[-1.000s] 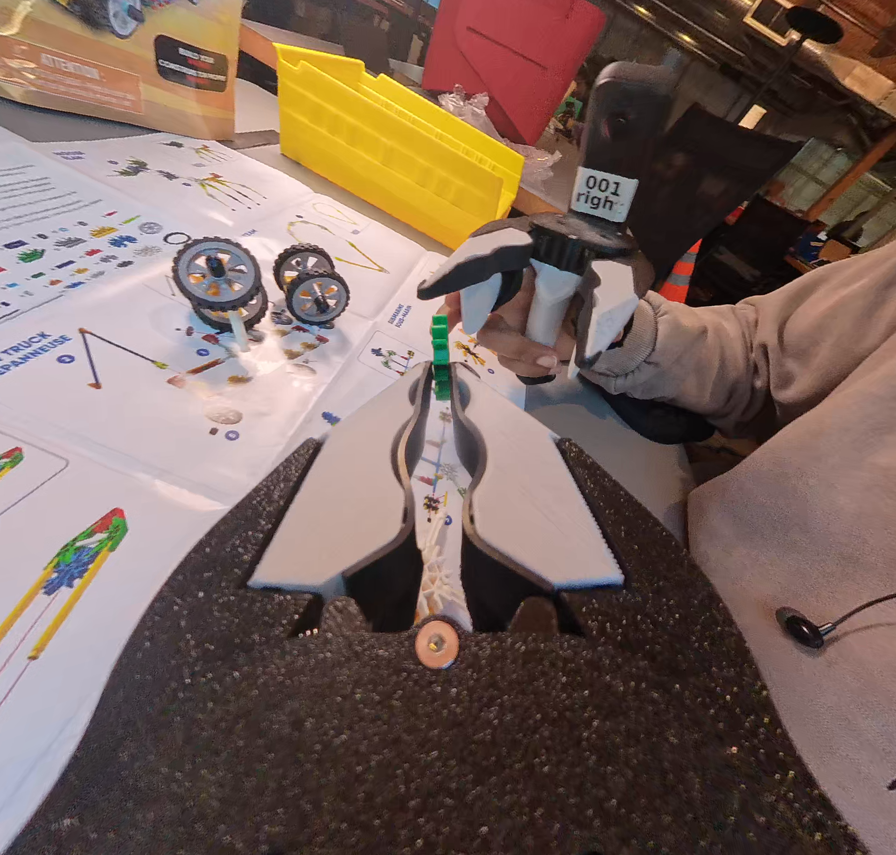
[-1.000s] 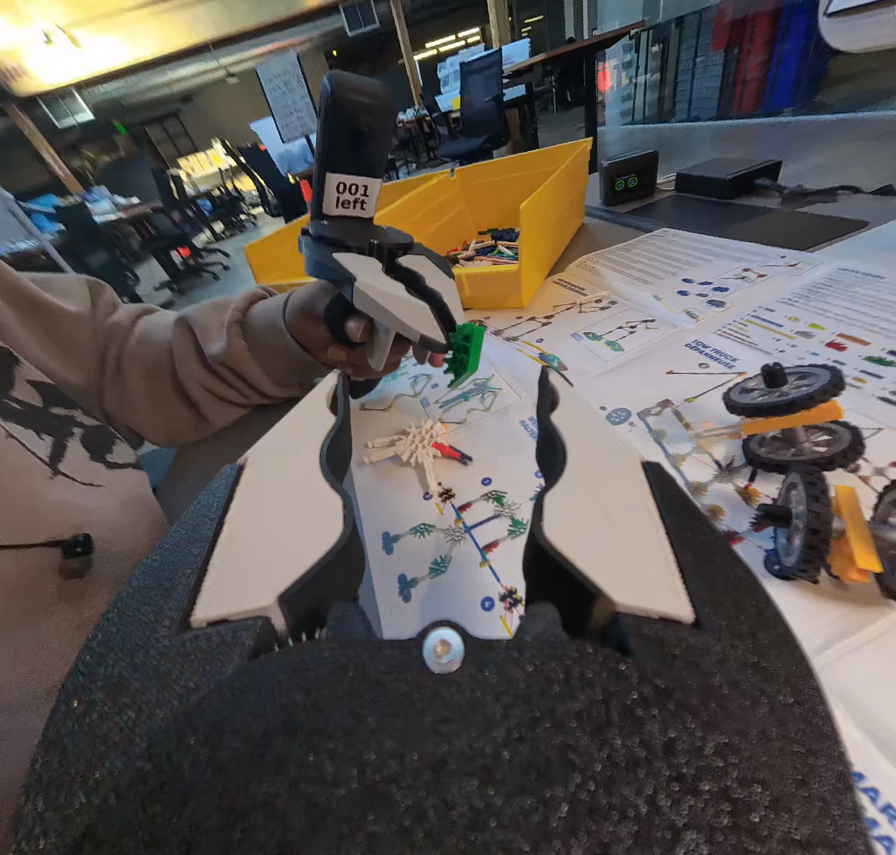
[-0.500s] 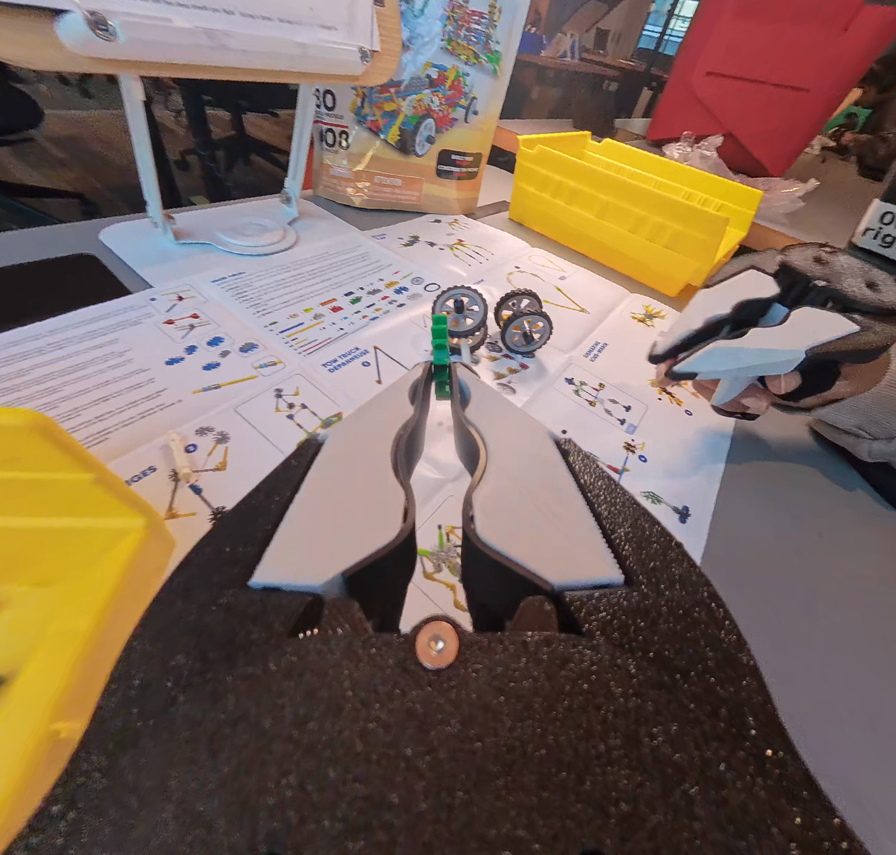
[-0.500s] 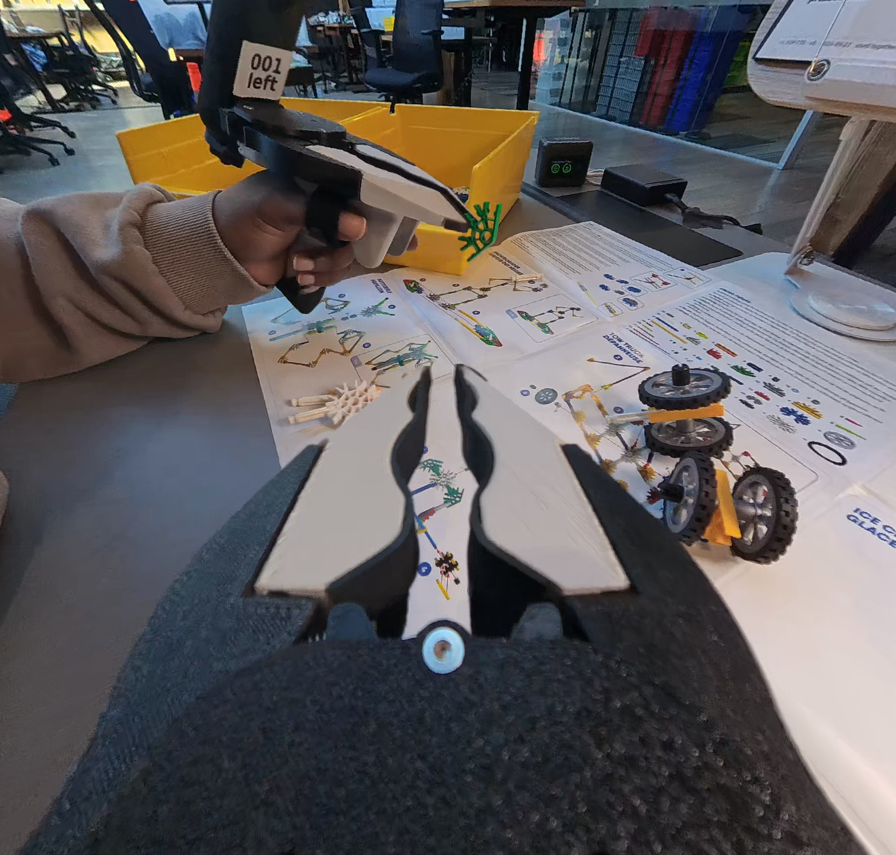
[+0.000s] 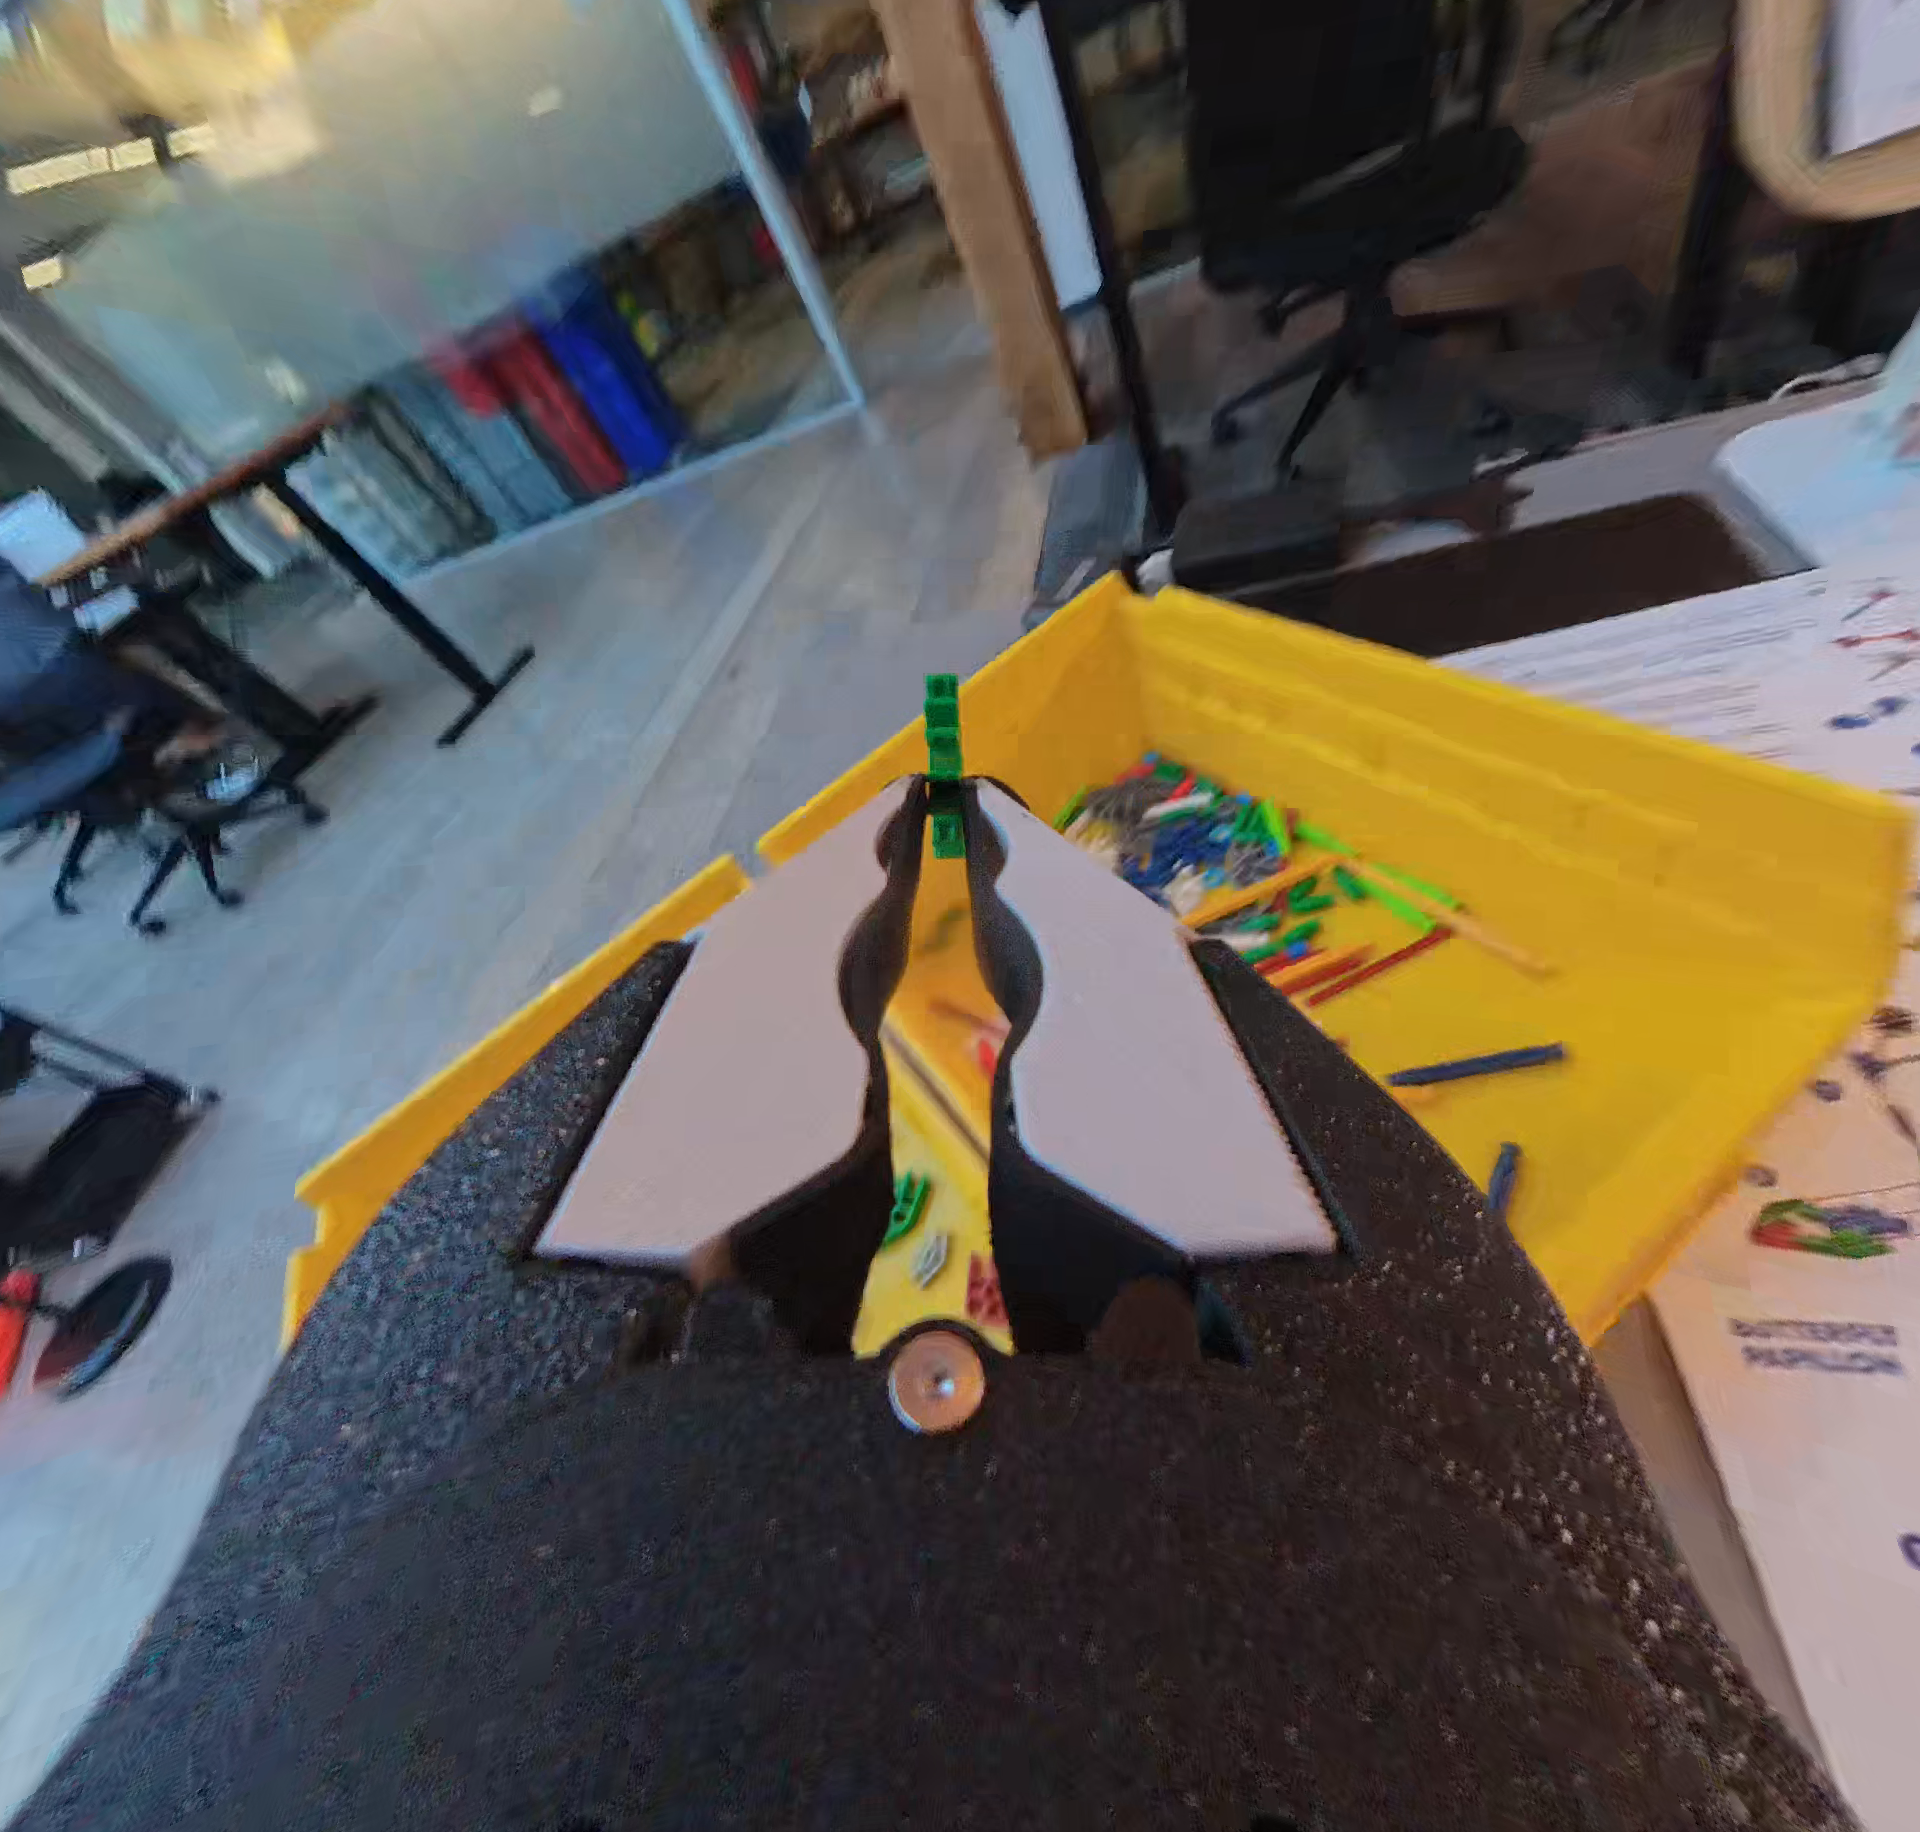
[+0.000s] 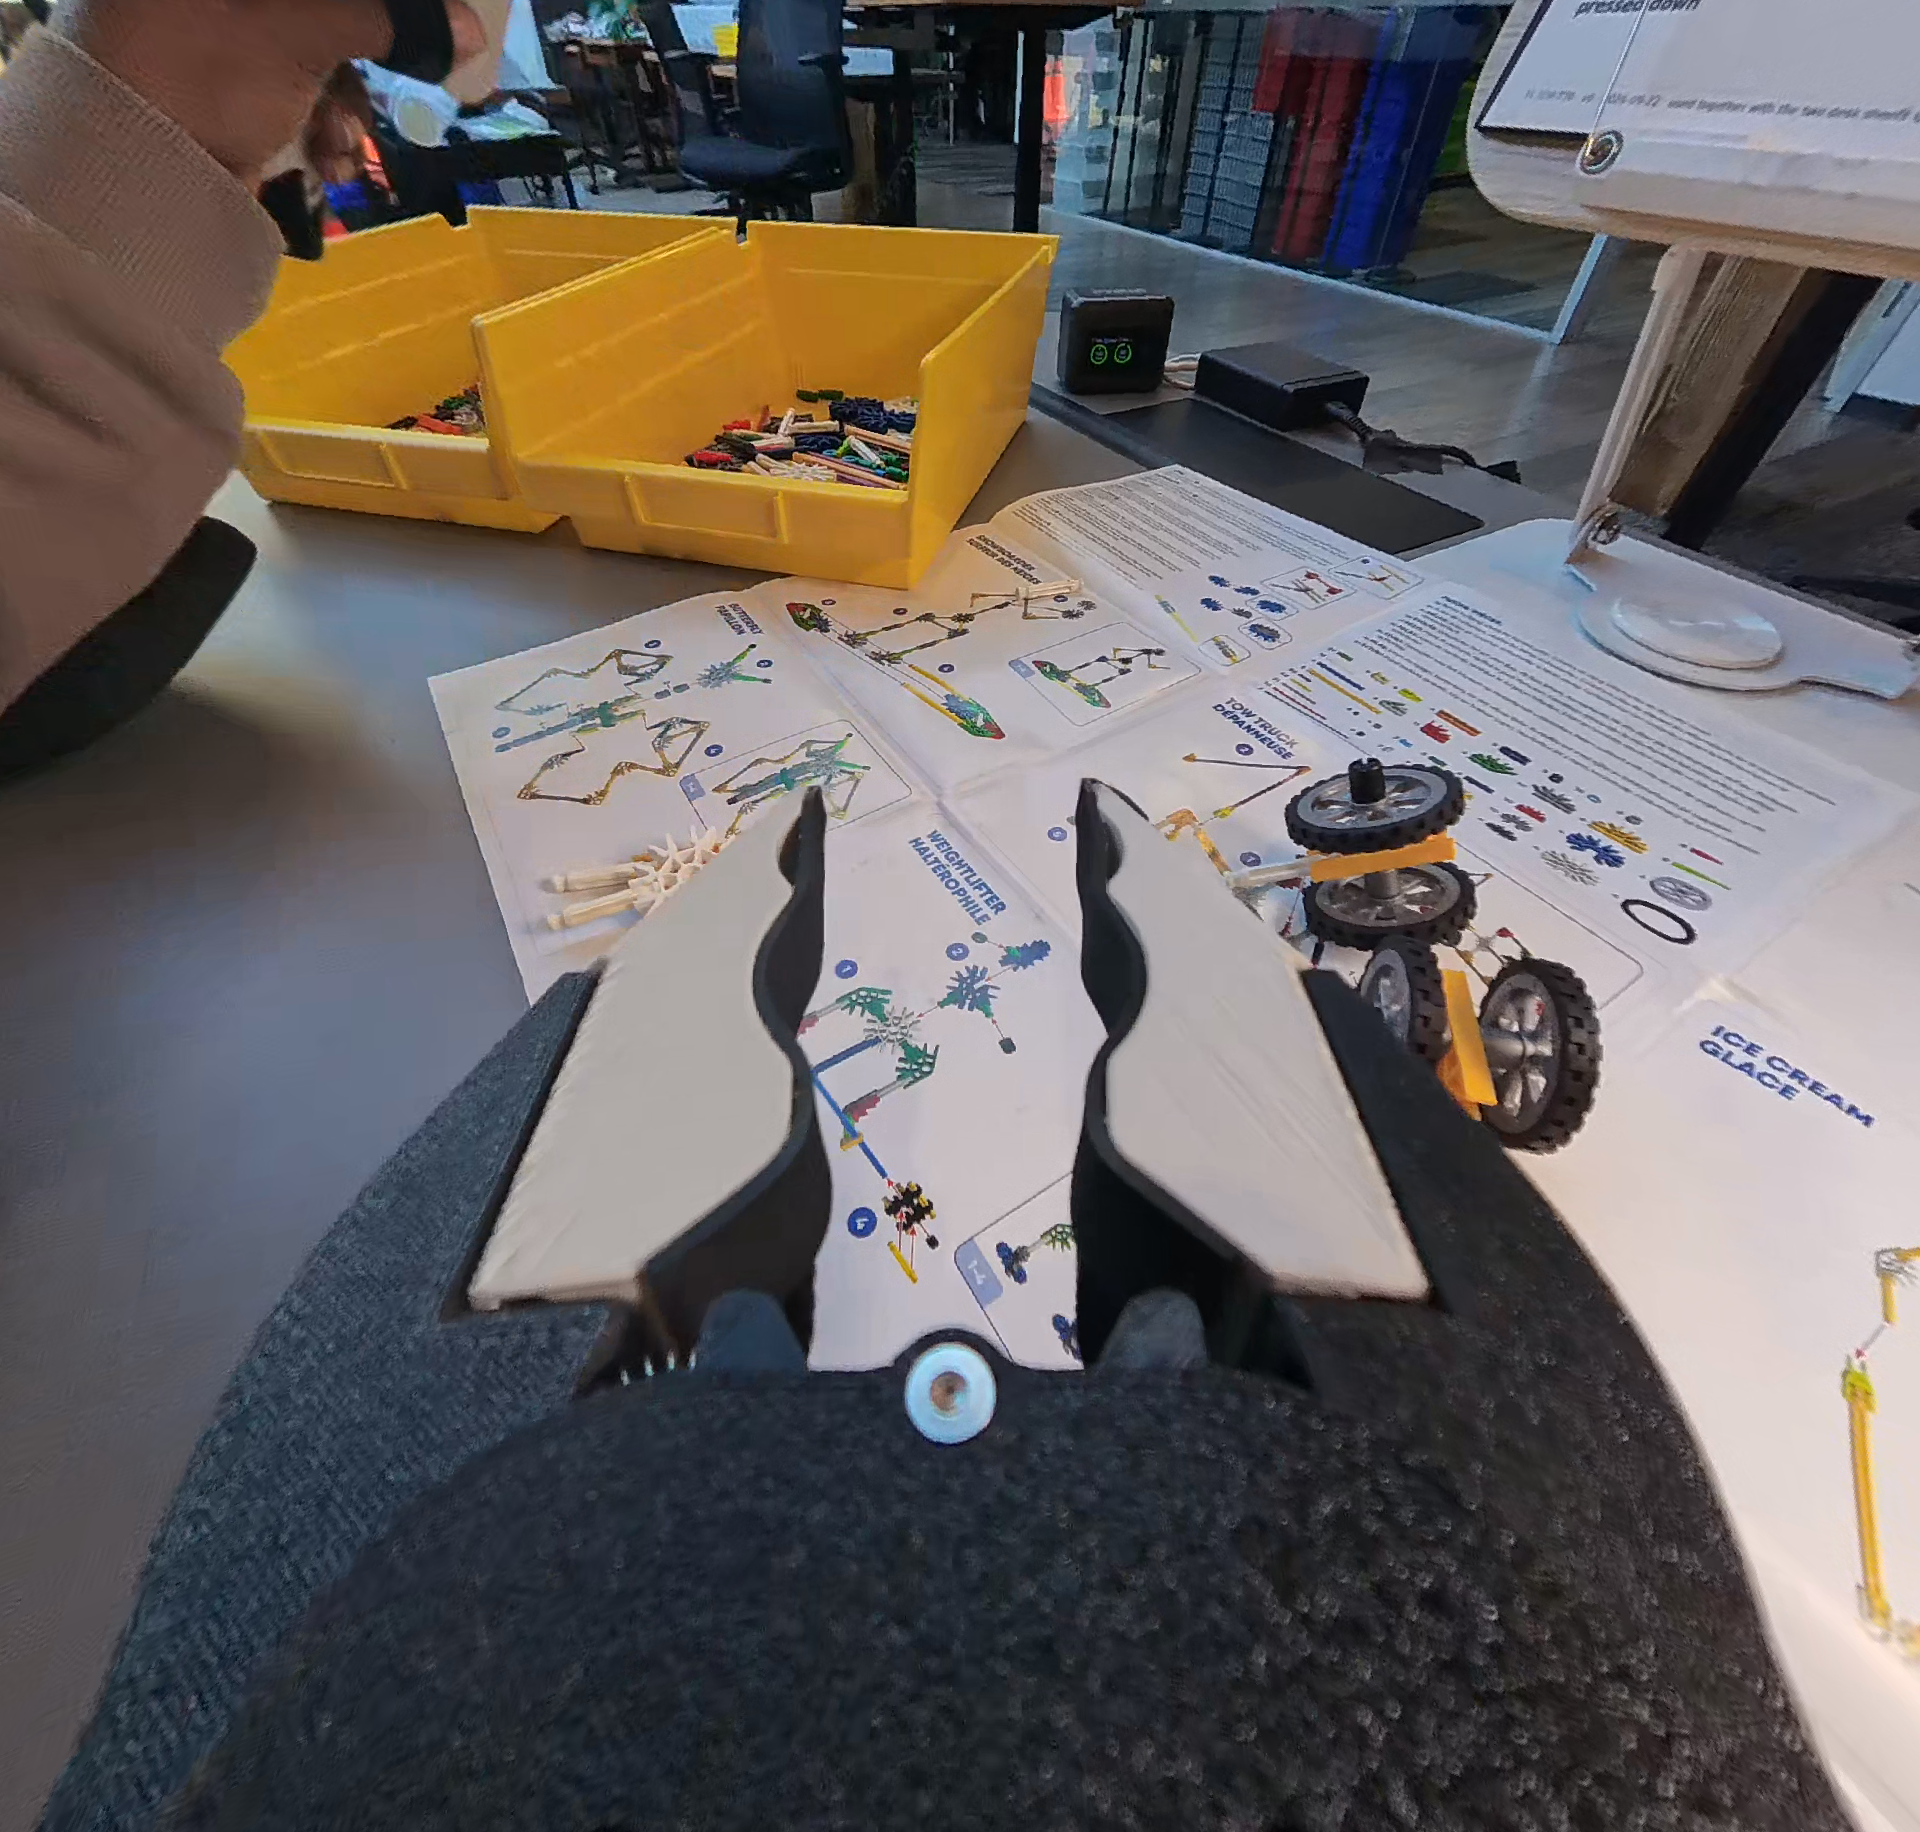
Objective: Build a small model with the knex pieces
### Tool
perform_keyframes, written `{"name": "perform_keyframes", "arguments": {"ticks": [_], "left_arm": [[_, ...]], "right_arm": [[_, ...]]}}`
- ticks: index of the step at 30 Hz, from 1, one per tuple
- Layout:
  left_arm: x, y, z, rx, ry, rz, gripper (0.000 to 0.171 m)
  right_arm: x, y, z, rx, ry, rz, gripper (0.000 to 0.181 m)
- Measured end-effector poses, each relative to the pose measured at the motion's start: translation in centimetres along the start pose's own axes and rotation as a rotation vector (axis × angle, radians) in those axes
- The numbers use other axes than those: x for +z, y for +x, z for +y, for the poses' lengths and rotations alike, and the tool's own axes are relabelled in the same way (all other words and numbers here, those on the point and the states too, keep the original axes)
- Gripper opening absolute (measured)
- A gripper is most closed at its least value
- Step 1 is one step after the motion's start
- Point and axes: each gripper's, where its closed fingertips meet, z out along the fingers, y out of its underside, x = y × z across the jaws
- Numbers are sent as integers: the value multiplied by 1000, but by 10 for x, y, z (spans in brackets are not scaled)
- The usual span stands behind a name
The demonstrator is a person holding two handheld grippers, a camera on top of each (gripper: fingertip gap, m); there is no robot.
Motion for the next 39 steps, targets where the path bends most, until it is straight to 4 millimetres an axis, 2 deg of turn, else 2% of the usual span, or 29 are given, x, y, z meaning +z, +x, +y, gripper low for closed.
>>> {"name": "perform_keyframes", "arguments": {"ticks": [2, 4, 5, 10, 12, 14, 15, 16, 17, 18, 19, 21, 22, 23, 24, 25, 27, 29, 31, 32, 36, 37, 39], "left_arm": [[9, -35, 44, -76, -177, -22, 4], [16, -56, 84, -55, -320, -82, 4], [18, -62, 95, -47, -346, -103, 4], [17, -88, 121, -78, -419, -173, 18], [14, -100, 132, -117, -443, -201, 29], [13, -97, 127, -123, -405, -202, 37], [12, -91, 114, -93, -348, -198, 37], [11, -80, 96, -56, -276, -176, 37], [10, -61, 73, -24, -195, -121, 37], [8, -32, 47, 9, -106, -27, 37], [3, 4, 24, 41, -22, 101, 32], [-18, 102, -8, 108, 89, 477, 28], [-37, 154, -12, 120, 98, 706, 28], [-61, 204, -7, 125, 71, 942, 33], [-82, 244, 3, 127, 28, 1125, 36], [-100, 276, 15, 139, -20, 1263, 34], [-123, 320, 52, 228, -158, 1420, 38], [-130, 340, 88, 370, -259, 1445, 39], [-138, 349, 106, 434, -311, 1473, 37], [-143, 351, 106, 426, -319, 1500, 26], [-152, 345, 108, 502, -286, 1541, 19], [-160, 344, 107, 502, -264, 1589, 14], [-173, 343, 107, 523, -240, 1662, 14]], "right_arm": [[1, 1, 2, 3, -8, 5, 49], [2, 2, 5, 4, -24, 8, 50], [3, 3, 8, 10, -36, 12, 53], [6, 3, 17, 25, -78, 3, 59], [6, 2, 17, 27, -78, -1, 59], [7, 1, 18, 36, -80, -13, 59], [8, 0, 19, 40, -82, -18, 59], [9, -1, 21, 44, -86, -24, 59], [10, -2, 22, 46, -92, -29, 59], [11, -3, 24, 45, -100, -34, 59], [11, -4, 26, 42, -106, -36, 59], [11, -5, 27, 32, -114, -42, 57], [11, -6, 27, 28, -117, -46, 57], [11, -7, 28, 24, -120, -50, 56], [11, -8, 29, 19, -125, -54, 55], [11, -9, 29, 13, -130, -59, 54], [11, -10, 31, 1, -139, -65, 52], [11, -14, 33, -11, -152, -81, 49], [12, -16, 36, -22, -169, -87, 48], [12, -17, 38, -28, -178, -92, 47], [15, -24, 43, -61, -209, -114, 43], [17, -26, 45, -76, -220, -122, 41], [21, -34, 48, -138, -249, -161, 36]]}}
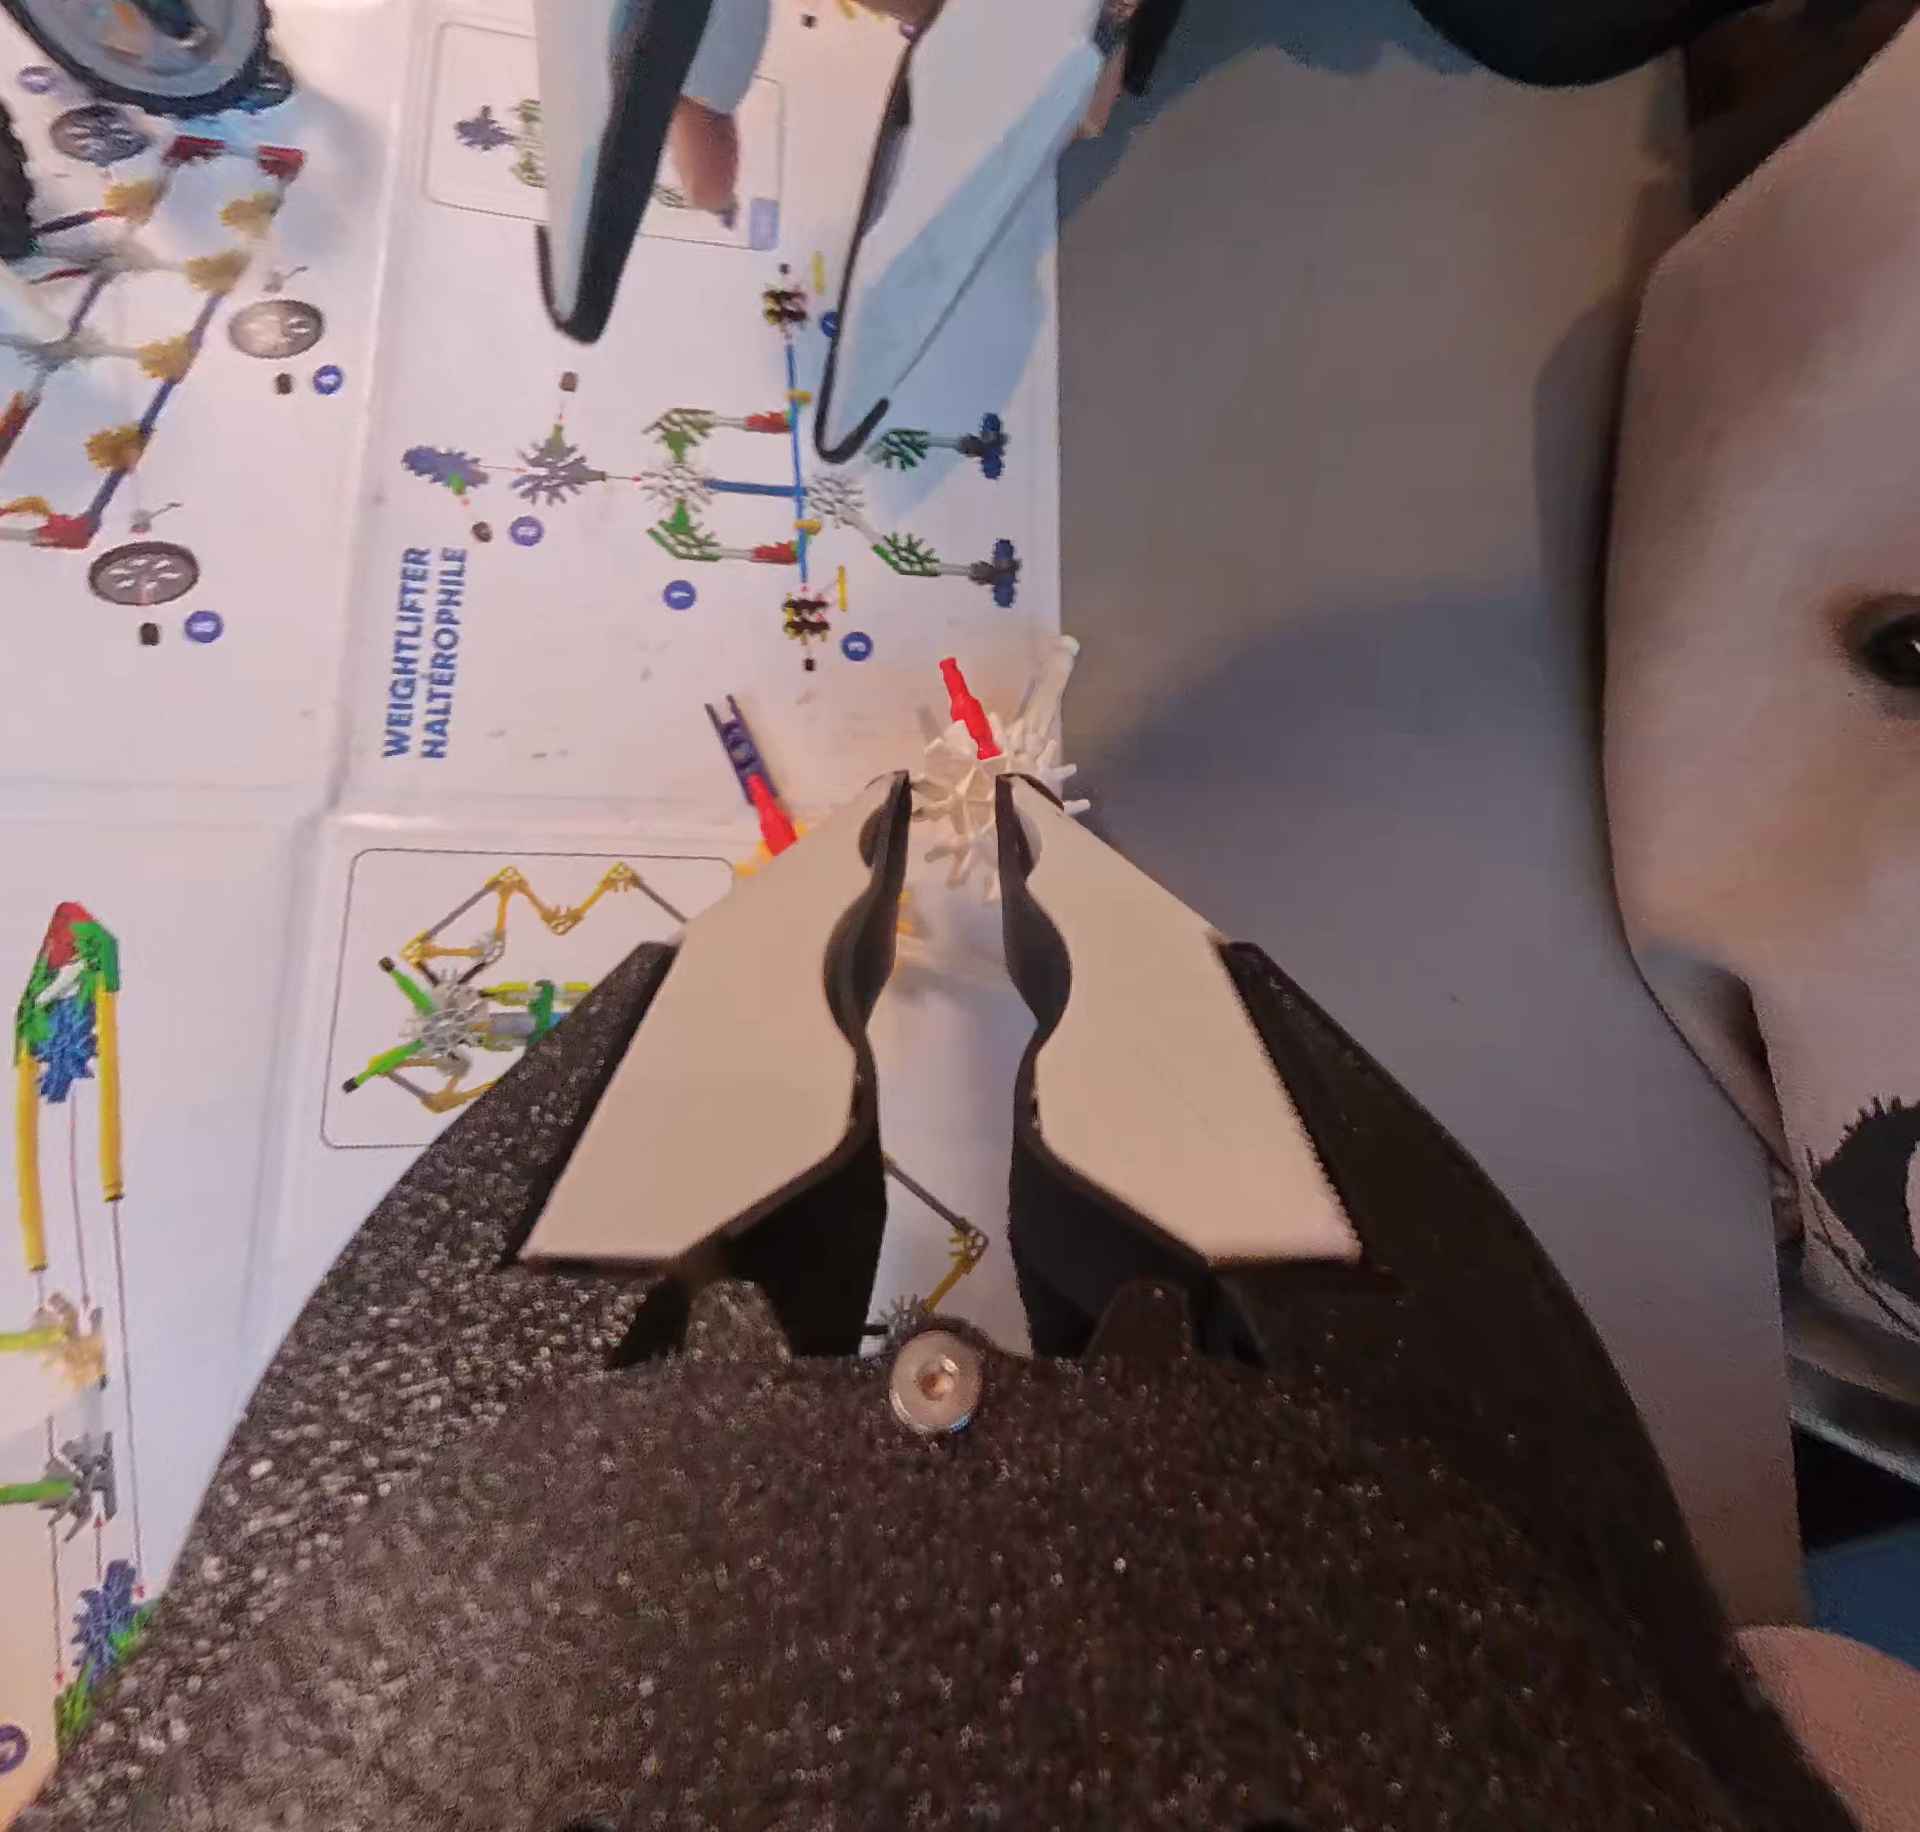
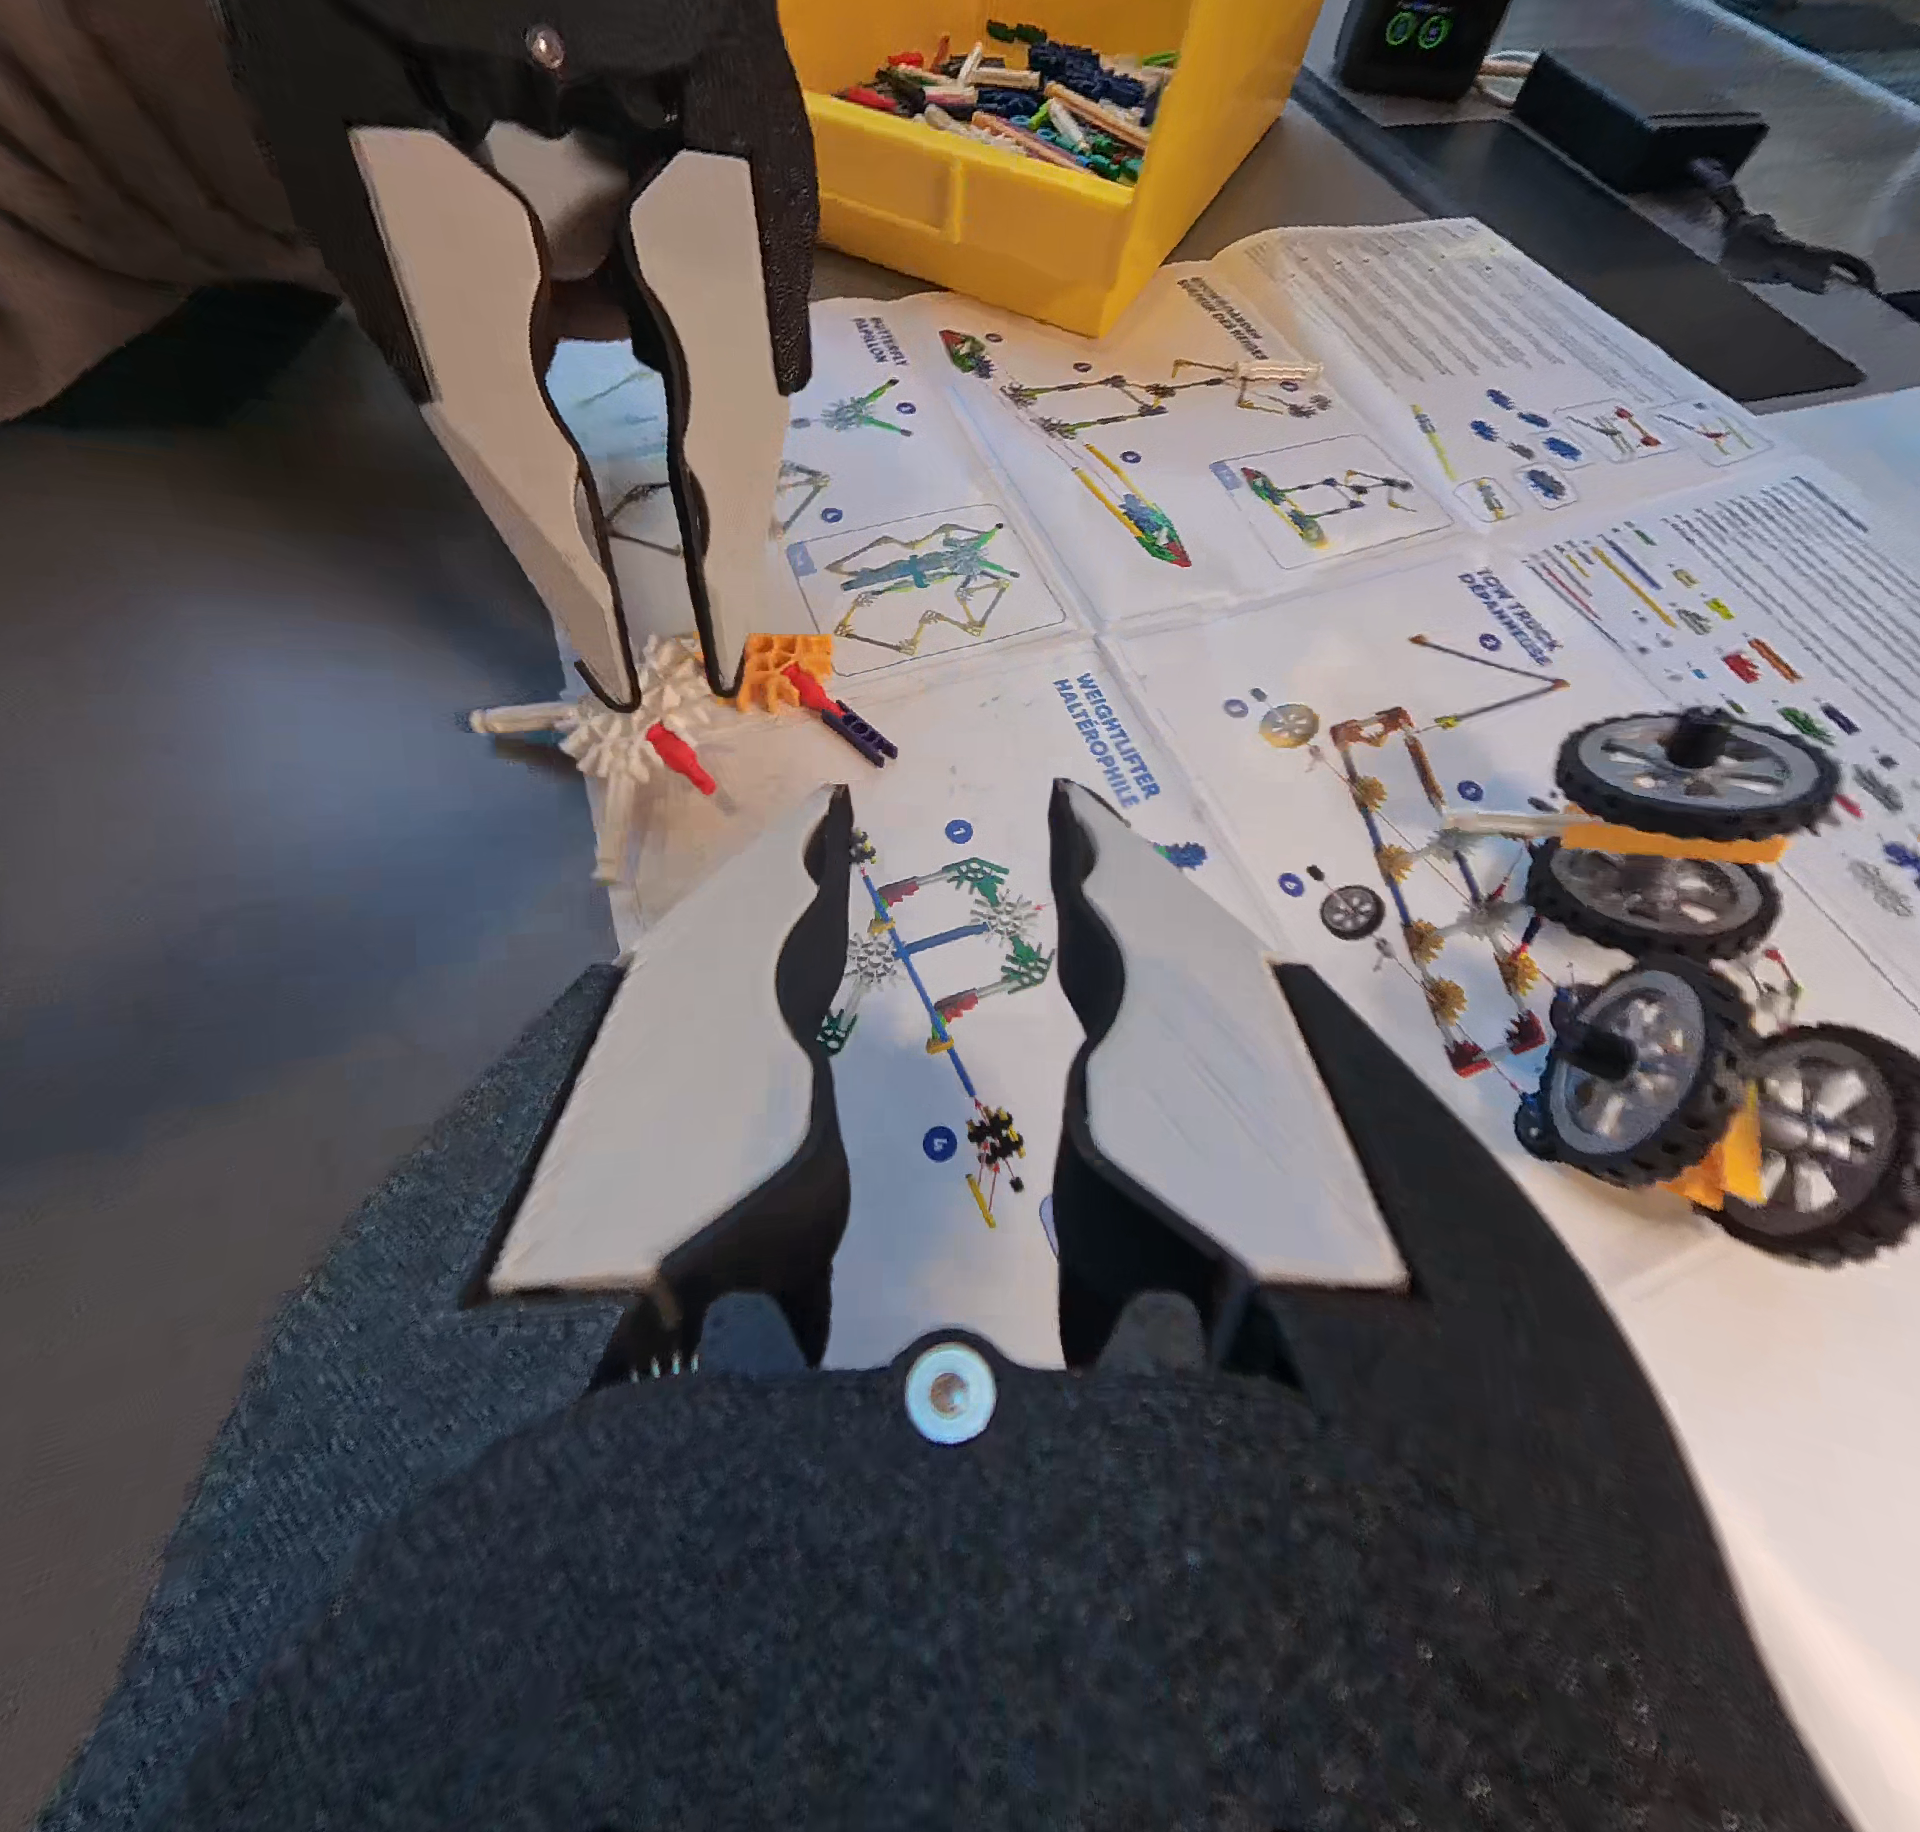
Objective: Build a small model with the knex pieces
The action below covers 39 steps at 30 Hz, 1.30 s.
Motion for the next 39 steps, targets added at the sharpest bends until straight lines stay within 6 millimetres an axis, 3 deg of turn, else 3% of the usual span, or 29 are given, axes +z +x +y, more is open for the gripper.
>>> {"name": "perform_keyframes", "arguments": {"ticks": [3, 6, 10, 12, 16, 18, 22, 25, 26, 27, 31, 33, 35, 39], "left_arm": [[-1, 11, 7, 39, -33, 60, 14], [-9, 9, 15, 7, -37, 77, 14], [-23, -2, 17, -71, 36, 69, 24], [-30, -8, 15, -100, 82, 62, 23], [-26, -32, 11, -188, 137, -23, 28], [-18, -37, 6, -235, 165, -24, 34], [-12, -18, -9, -272, 233, 130, 27], [-24, -11, -29, -247, 353, 185, 24], [-31, -9, -38, -222, 403, 191, 22], [-37, -7, -45, -198, 446, 186, 4], [-41, -15, -46, -120, 429, 53, 3], [-45, -14, -50, -100, 448, 33, 4], [-48, -13, -52, -57, 456, 9, 4], [-50, -8, -57, -1, 466, -13, 4]], "right_arm": [[17, -16, 6, -149, -109, -102, 34], [33, -23, 13, -246, -213, -175, 34], [54, -23, 9, -240, -281, -257, 28], [59, -26, 13, -221, -334, -323, 11], [54, -29, 16, -231, -372, -365, 3], [52, -33, 3, -267, -271, -347, 3], [30, -36, -32, -305, -47, -305, 3], [14, -37, -50, -270, 61, -305, 0], [10, -36, -51, -249, 62, -314, 0], [8, -33, -51, -228, 66, -319, 0], [0, -28, -59, -77, 137, -377, 2], [-3, -29, -60, -28, 132, -420, 26], [0, -30, -56, -8, 115, -435, 33], [0, -40, -59, 11, 151, -481, 8]]}}
